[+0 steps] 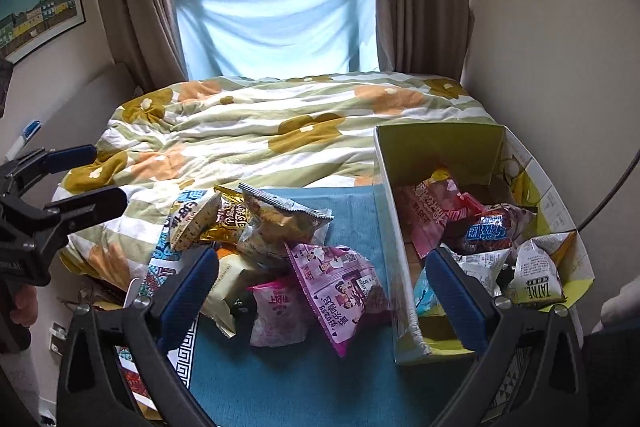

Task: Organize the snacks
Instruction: 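Grasp the silver-gold chip bag with left tool while right tool grasps purple bag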

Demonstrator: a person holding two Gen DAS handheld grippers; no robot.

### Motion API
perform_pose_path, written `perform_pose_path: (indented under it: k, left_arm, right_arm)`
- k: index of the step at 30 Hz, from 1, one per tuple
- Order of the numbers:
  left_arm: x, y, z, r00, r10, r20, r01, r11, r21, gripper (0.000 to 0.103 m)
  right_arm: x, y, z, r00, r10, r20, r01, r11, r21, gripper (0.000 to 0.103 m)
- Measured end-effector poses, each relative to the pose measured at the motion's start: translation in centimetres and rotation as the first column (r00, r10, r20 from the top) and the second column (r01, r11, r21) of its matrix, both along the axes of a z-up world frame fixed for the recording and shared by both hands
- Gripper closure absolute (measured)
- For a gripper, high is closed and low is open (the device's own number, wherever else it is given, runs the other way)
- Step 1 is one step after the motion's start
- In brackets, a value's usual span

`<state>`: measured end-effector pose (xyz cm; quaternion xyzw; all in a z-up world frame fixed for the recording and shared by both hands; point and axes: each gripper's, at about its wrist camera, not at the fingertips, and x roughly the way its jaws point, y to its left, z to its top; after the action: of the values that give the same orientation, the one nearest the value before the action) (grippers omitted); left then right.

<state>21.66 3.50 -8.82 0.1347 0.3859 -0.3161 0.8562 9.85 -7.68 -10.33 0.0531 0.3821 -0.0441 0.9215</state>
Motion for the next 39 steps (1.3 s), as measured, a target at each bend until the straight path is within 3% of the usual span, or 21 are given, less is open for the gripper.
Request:
perform_pose_path:
  k: [6, 15, 21, 27, 30, 35, 39]
  left_arm:
    - [5.2, -2.9, -4.7, 0.986, -0.128, -0.108, 0.132, 0.991, 0.024, 0.001]
    - [9.5, -6.9, -11.1, 0.947, -0.22, -0.233, 0.232, 0.972, 0.027, 0.002]
    - [11.0, -7.3, -13.9, 0.916, -0.231, -0.328, 0.245, 0.969, 0.001, 0.016]
    - [11.5, -7.0, -14.9, 0.881, -0.249, -0.402, 0.24, 0.968, -0.075, 0.021]
    - [11.3, -7.1, -15.0, 0.869, -0.273, -0.412, 0.26, 0.962, -0.087, 0.03]
    - [11.1, -7.1, -15.0, 0.874, -0.273, -0.401, 0.266, 0.961, -0.074, 0.043]
    - [11.4, -6.4, -14.9, 0.878, -0.245, -0.411, 0.229, 0.97, -0.088, 0.046]
  right_arm:
    - [2.4, 1.1, -3.2, 0.995, -0.086, -0.059, 0.085, 0.996, -0.02, 0.0]
    - [5.8, 2.0, -8.6, 0.984, -0.107, -0.14, 0.093, 0.991, -0.101, 0.0]
    - [7.6, 2.6, -11.4, 0.979, -0.114, -0.168, 0.092, 0.987, -0.133, 0.0]
    - [9.1, 2.9, -13.1, 0.972, -0.143, -0.186, 0.109, 0.977, -0.183, 0.0]
    - [9.5, 3.1, -13.5, 0.964, -0.179, -0.194, 0.138, 0.968, -0.21, 0.0]
    - [9.8, 2.9, -14.2, 0.949, -0.226, -0.22, 0.178, 0.96, -0.216, 0.002]
    - [9.9, 2.7, -14.5, 0.942, -0.243, -0.23, 0.193, 0.956, -0.222, 0.005]
